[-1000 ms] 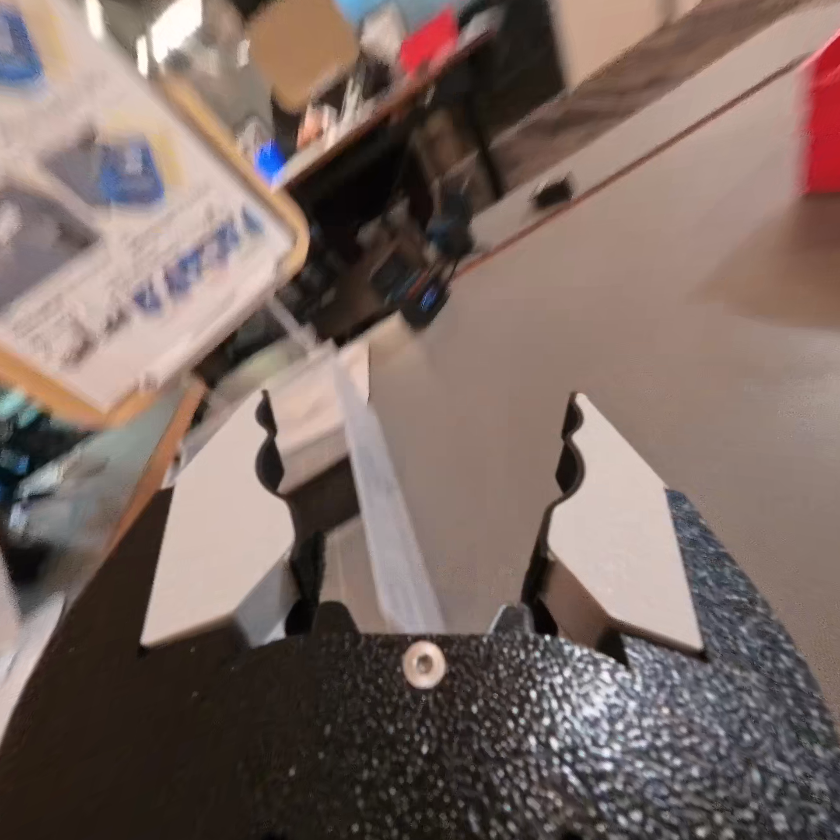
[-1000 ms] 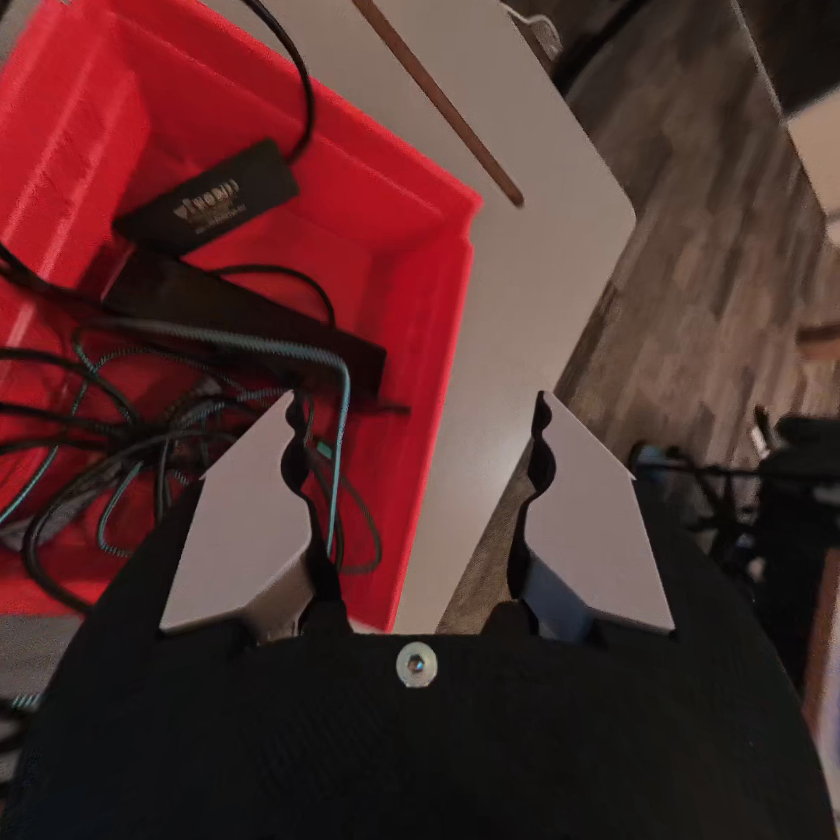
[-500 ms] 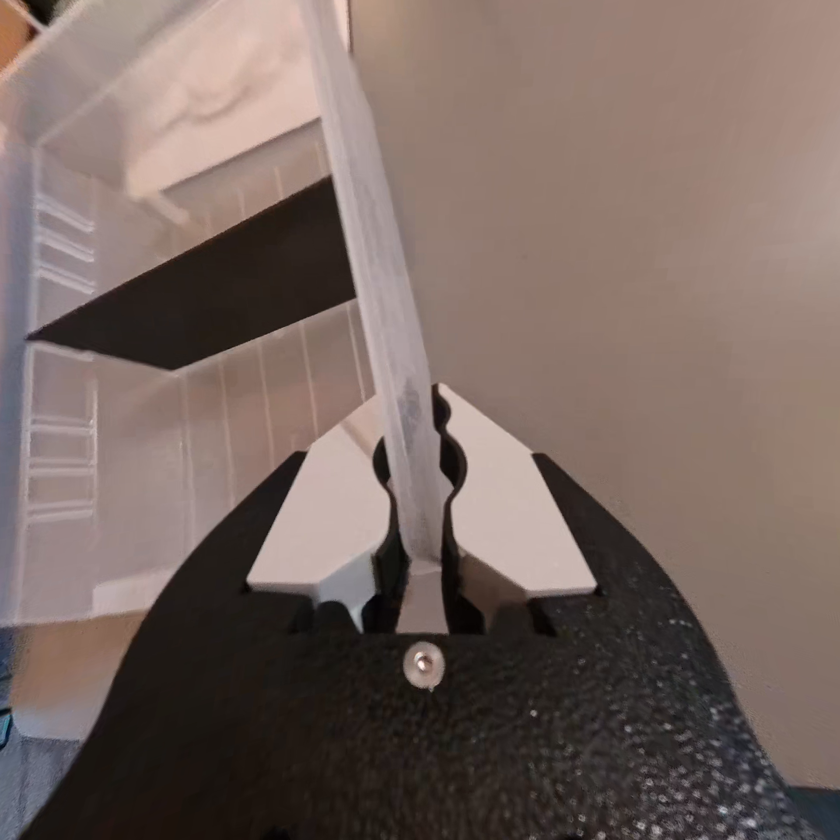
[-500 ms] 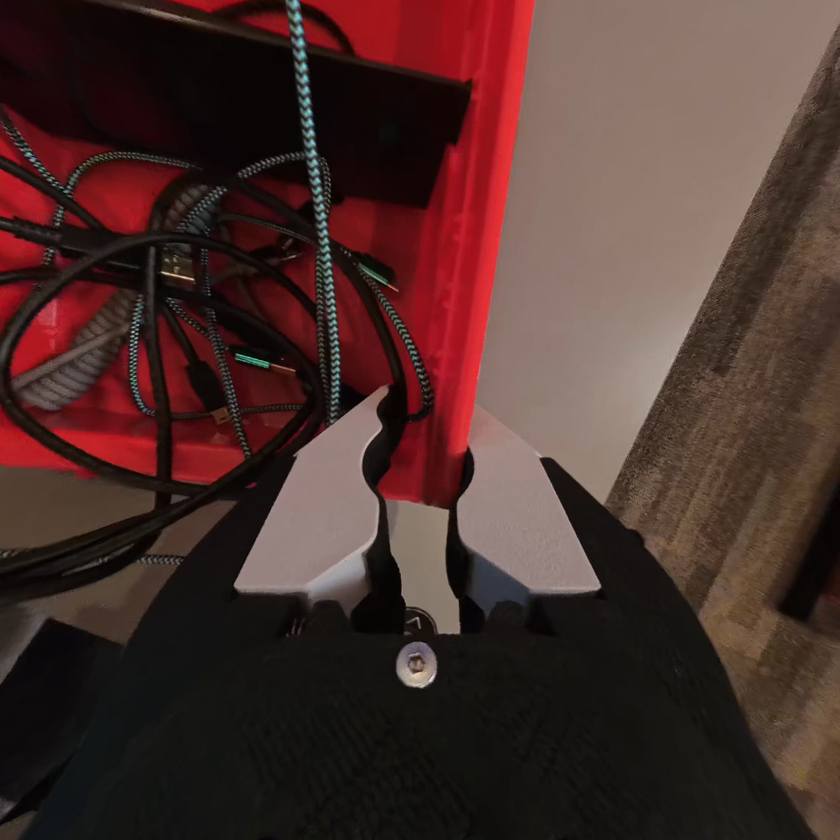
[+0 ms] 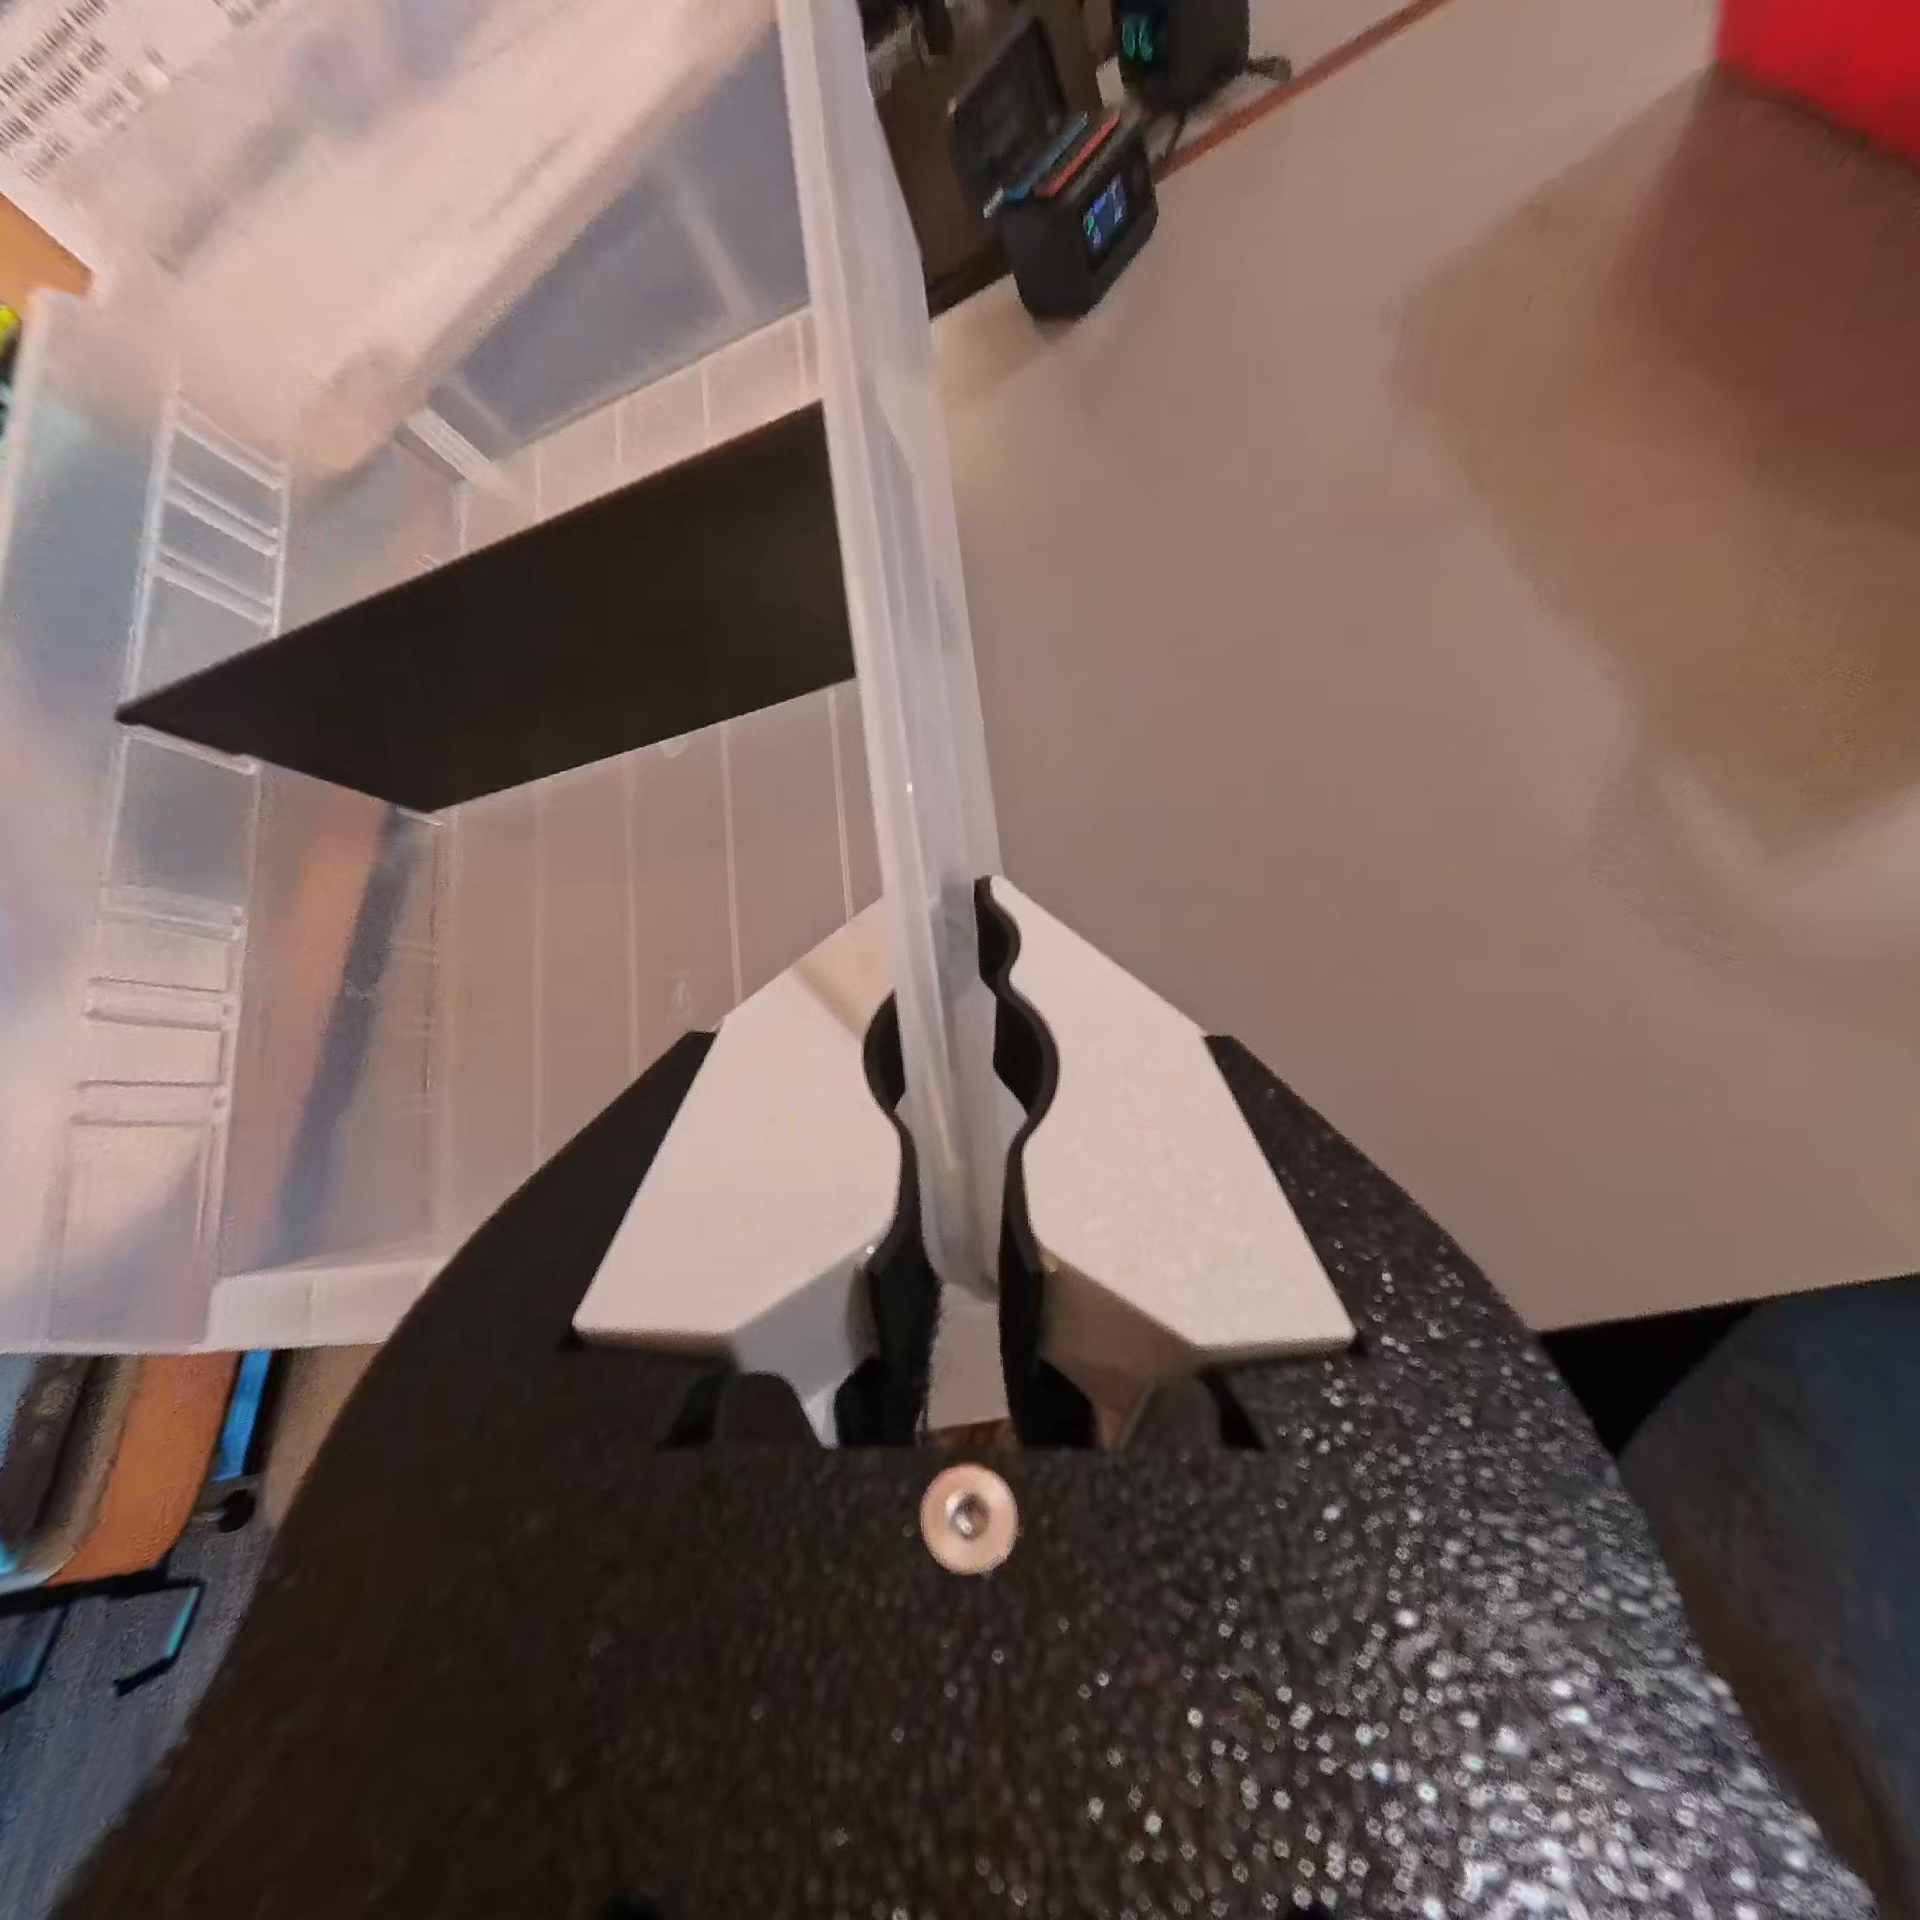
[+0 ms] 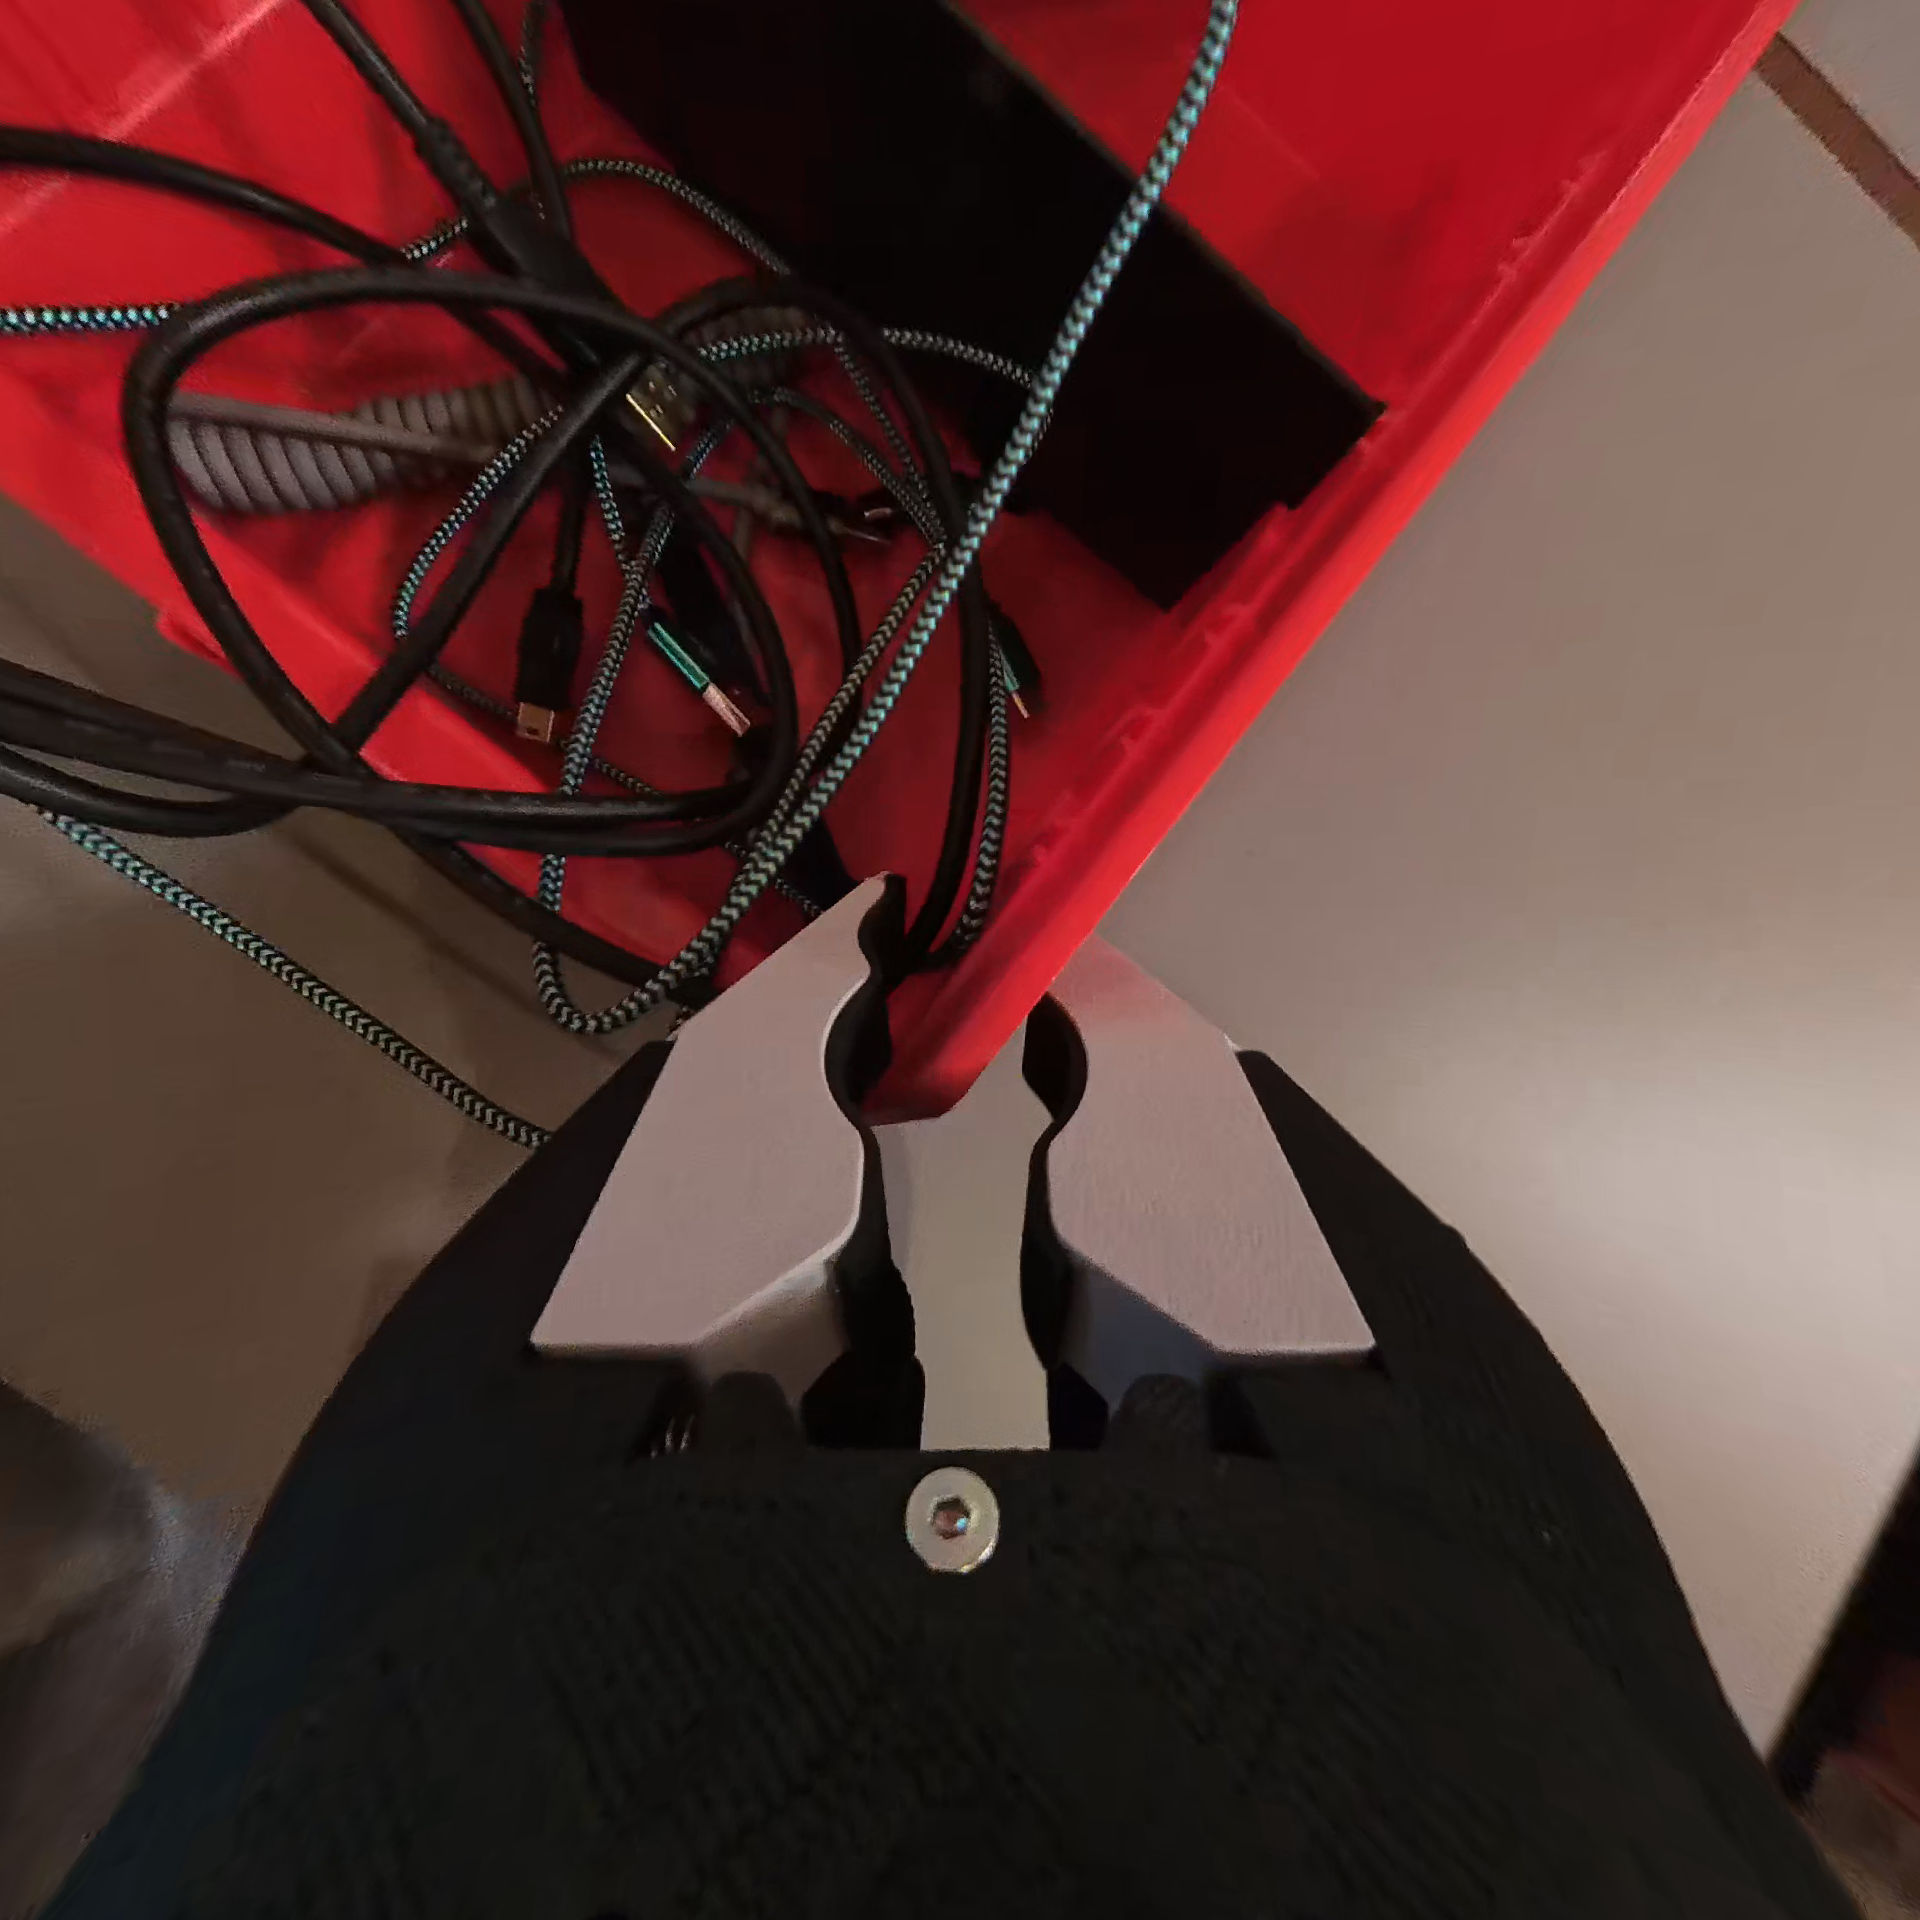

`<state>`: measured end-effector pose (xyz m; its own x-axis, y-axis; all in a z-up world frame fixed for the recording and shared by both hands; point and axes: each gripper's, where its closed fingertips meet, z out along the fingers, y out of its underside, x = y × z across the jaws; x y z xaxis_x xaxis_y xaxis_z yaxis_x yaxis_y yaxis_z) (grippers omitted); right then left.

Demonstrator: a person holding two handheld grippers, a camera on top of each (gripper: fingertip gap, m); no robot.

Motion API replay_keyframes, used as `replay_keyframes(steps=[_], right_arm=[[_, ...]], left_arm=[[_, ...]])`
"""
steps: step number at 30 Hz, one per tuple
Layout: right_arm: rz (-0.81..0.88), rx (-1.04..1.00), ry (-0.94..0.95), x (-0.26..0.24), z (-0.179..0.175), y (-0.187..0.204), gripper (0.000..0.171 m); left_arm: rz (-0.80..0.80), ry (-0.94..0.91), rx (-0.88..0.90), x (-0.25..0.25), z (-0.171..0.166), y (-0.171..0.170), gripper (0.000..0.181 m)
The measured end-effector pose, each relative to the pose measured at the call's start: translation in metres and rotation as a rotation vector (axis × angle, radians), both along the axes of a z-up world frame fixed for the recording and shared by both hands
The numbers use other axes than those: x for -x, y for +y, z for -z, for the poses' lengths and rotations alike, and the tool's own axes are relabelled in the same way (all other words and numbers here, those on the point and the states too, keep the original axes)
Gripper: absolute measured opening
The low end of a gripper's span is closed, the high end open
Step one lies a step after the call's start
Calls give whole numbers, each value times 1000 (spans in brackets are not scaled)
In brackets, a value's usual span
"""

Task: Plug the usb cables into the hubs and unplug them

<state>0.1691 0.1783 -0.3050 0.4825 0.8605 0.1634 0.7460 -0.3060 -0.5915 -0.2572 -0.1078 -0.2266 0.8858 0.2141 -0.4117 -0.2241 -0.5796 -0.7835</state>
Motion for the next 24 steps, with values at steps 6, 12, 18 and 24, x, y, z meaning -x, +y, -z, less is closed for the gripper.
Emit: replay_keyframes(steps=[6, 12, 18, 24], right_arm=[[-48, -14, 57, 100, -1, -44, 18], [-101, -57, 168, 207, -2, -95, 19], [-257, -94, 416, 255, -35, -137, 58], [63, -236, 606, 112, -102, -50, 65]], left_arm=[[34, 47, -74, -20, -33, -10, 2], [89, 95, -149, -40, -72, -9, 2], [251, 77, -195, -73, -99, 22, 2], [601, -13, -192, -165, -107, 99, 2]])
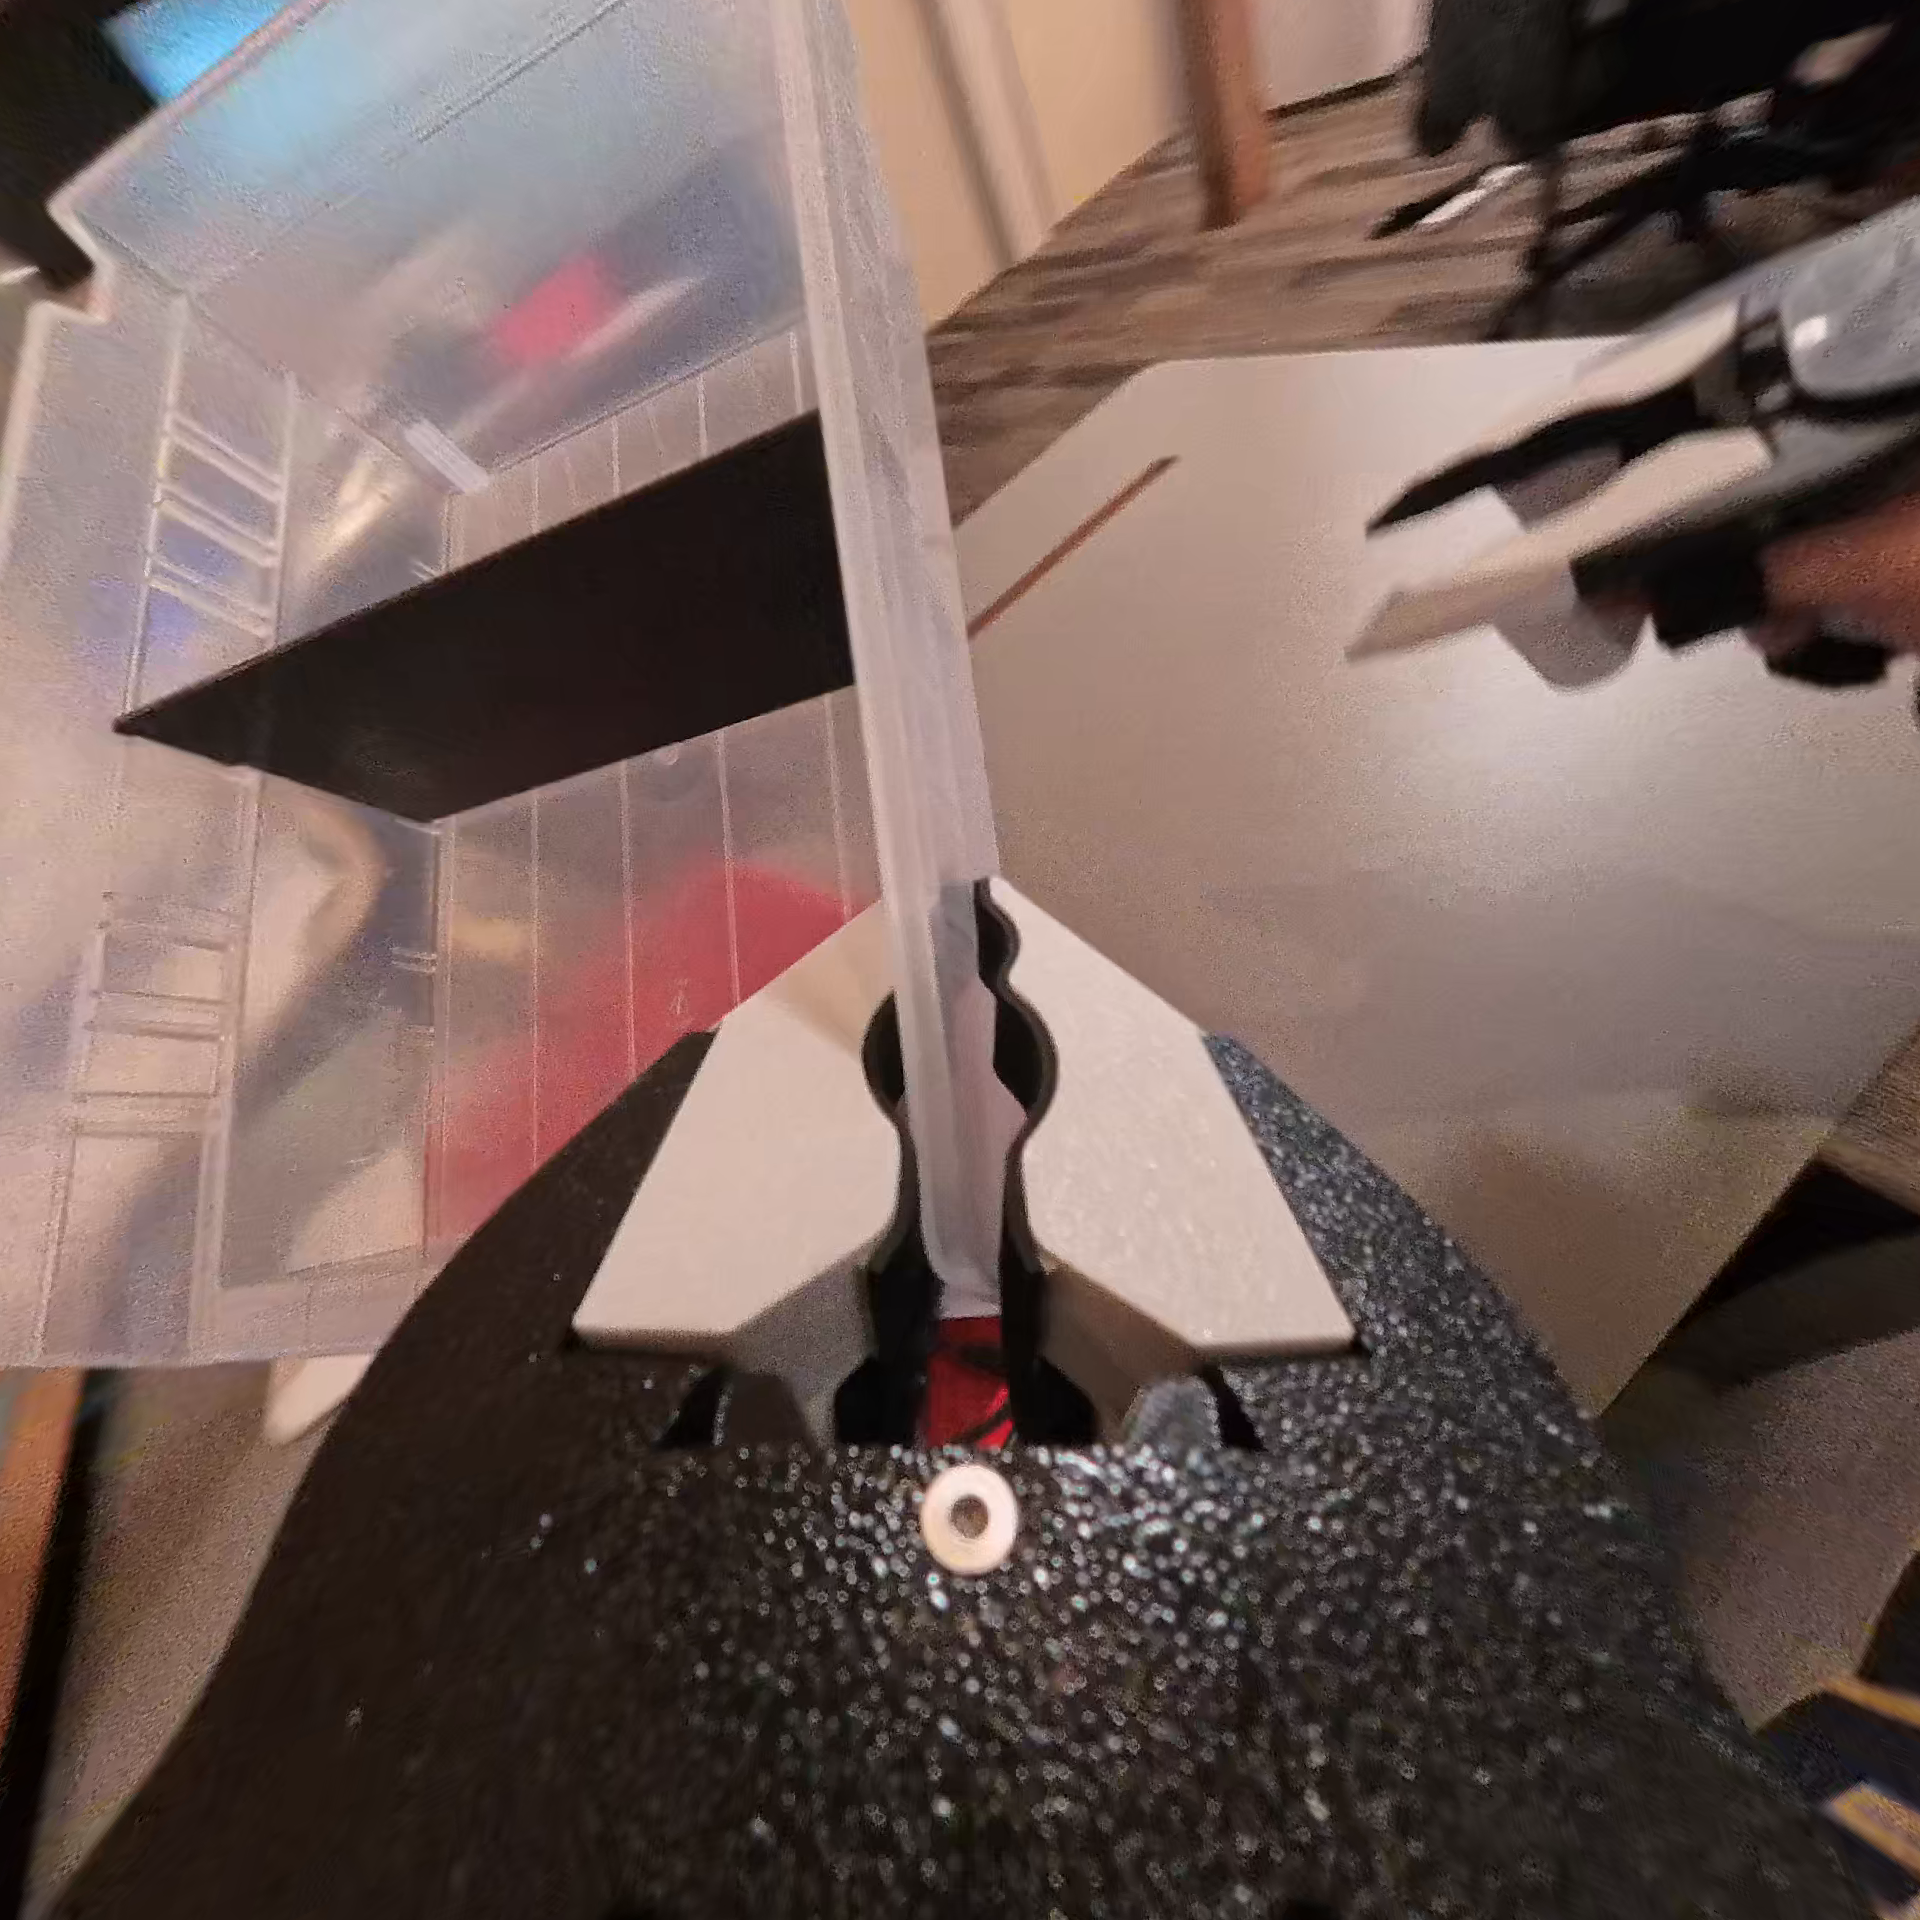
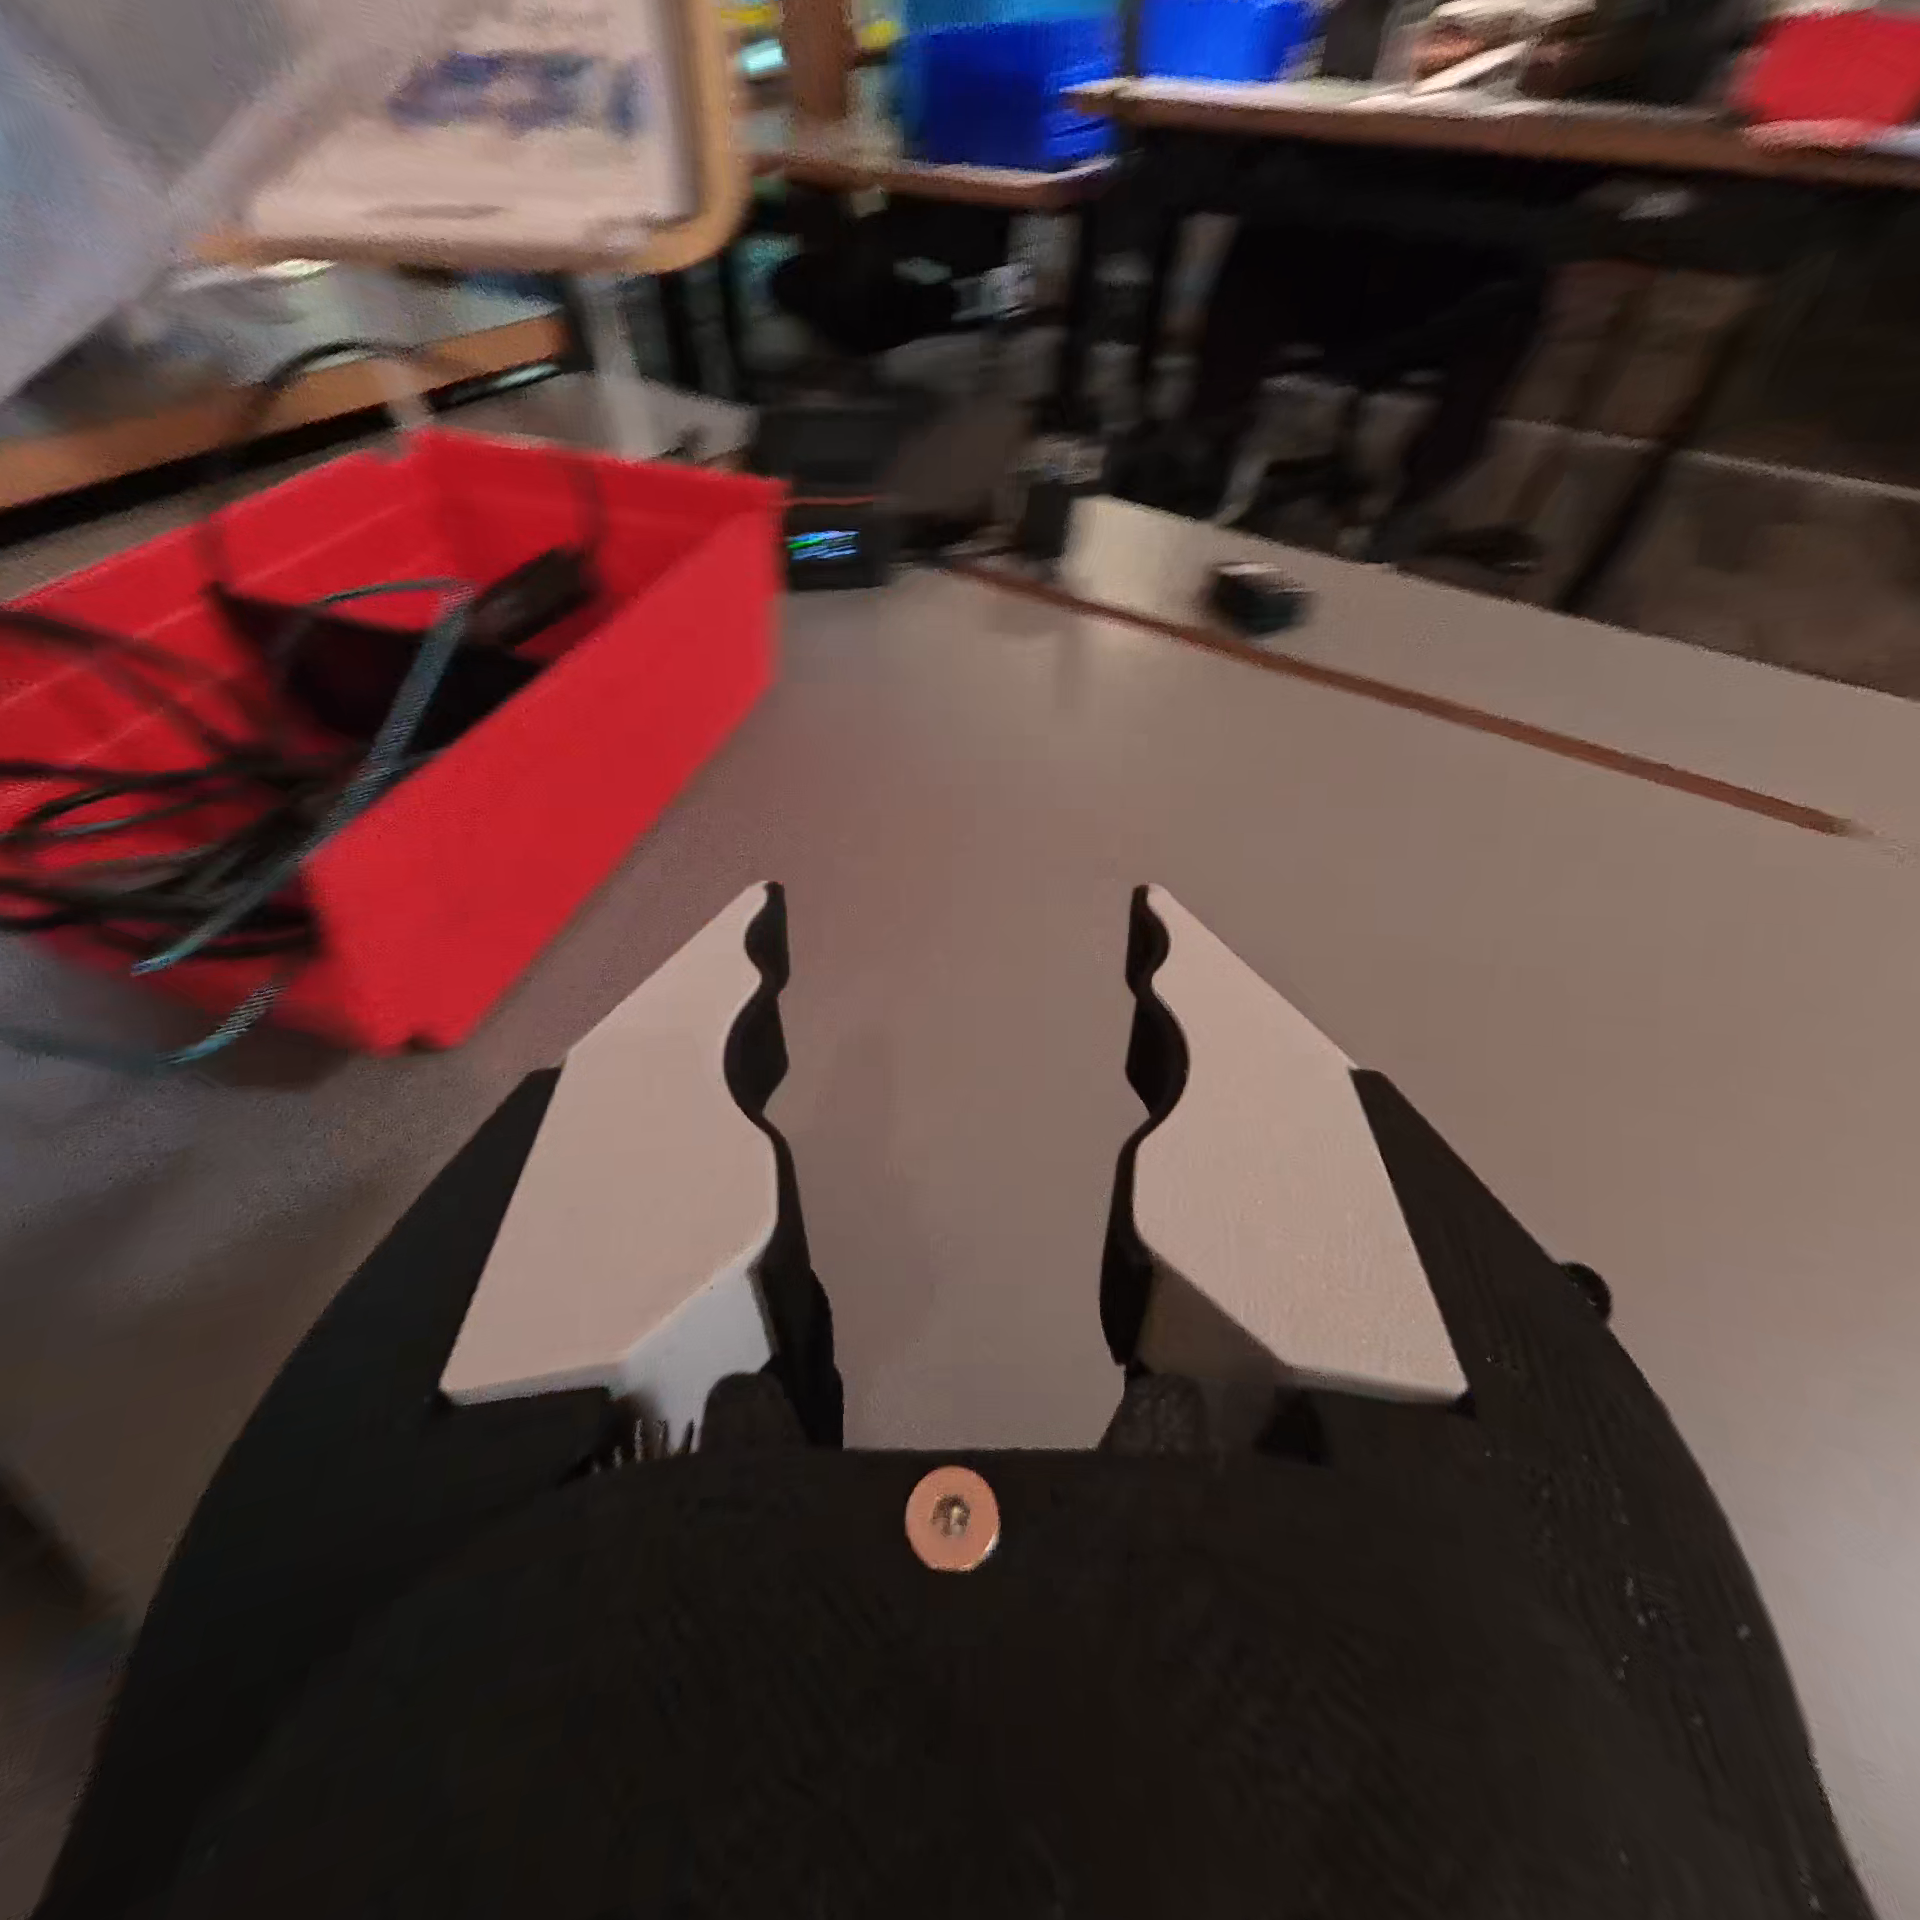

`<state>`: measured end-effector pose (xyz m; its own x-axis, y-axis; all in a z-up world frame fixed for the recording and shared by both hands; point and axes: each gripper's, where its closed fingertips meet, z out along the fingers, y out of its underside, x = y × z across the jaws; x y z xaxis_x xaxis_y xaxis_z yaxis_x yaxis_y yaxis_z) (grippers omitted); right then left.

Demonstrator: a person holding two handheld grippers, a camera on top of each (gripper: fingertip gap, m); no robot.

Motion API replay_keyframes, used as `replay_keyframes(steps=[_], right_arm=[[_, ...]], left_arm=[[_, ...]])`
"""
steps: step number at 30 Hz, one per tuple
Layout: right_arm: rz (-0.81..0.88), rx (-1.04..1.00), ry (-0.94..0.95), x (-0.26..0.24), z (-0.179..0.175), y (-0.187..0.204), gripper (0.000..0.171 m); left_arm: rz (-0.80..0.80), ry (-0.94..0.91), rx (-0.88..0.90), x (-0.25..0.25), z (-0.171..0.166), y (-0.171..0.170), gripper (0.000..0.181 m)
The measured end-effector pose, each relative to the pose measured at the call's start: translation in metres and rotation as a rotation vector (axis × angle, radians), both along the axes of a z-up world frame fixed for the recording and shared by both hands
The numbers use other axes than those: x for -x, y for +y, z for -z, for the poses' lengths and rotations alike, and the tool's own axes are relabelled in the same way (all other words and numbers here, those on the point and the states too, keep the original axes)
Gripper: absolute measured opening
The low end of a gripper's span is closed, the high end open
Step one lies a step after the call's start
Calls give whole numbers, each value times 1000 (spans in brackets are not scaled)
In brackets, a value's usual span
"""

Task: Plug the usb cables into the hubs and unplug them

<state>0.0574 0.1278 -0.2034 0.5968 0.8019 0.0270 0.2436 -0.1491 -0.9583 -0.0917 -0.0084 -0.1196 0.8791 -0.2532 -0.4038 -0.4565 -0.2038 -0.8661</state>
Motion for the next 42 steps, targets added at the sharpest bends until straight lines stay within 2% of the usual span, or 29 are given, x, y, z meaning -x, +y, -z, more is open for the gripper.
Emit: replay_keyframes(steps=[3, 5, 10, 14, 19, 21, 24, 25, 26, 27, 28, 29, 31, 34, 36, 39, 42], right_arm=[[243, -56, 50, -101, -31, 43, 64], [354, -67, 113, -157, -51, 55, 64], [464, -111, 254, -233, -77, 60, 63], [421, -119, 287, -235, -74, 62, 62], [325, -59, 212, -205, -52, 66, 62], [319, -52, 178, -197, -46, 67, 62], [336, -65, 143, -191, -41, 69, 62], [354, -68, 138, -191, -40, 70, 62], [374, -71, 139, -191, -39, 72, 63], [386, -78, 148, -190, -39, 73, 66], [391, -85, 162, -186, -40, 74, 71], [393, -89, 173, -181, -40, 75, 78], [395, -78, 170, -166, -33, 78, 95], [414, -25, 107, -134, -8, 80, 129], [463, -71, 98, -117, 5, 75, 133], [501, -165, 81, -103, 25, 56, 128], [482, -81, 31, -86, 52, 54, 126]], left_arm=[[159, 47, 84, -69, 10, 42, 2], [265, 79, 130, -114, 23, 72, 3], [396, 101, 270, -201, 79, 144, 3], [369, 120, 367, -231, 131, 185, 2], [245, 138, 431, -239, 176, 215, 2], [216, 118, 439, -242, 190, 219, 2], [229, 64, 380, -252, 188, 221, 3], [258, 15, 375, -257, 184, 218, 5], [297, -32, 393, -261, 181, 207, 17], [331, -79, 393, -263, 173, 193, 46], [374, -106, 357, -261, 159, 174, 66], [400, -116, 291, -253, 142, 155, 77], [374, -78, 125, -216, 106, 120, 86], [101, -40, -96, -112, 52, 75, 99], [-114, -62, -202, -34, 30, 36, 102], [-413, -110, -202, 67, 45, -27, 108], [-570, -211, -141, 125, 87, -71, 105]])
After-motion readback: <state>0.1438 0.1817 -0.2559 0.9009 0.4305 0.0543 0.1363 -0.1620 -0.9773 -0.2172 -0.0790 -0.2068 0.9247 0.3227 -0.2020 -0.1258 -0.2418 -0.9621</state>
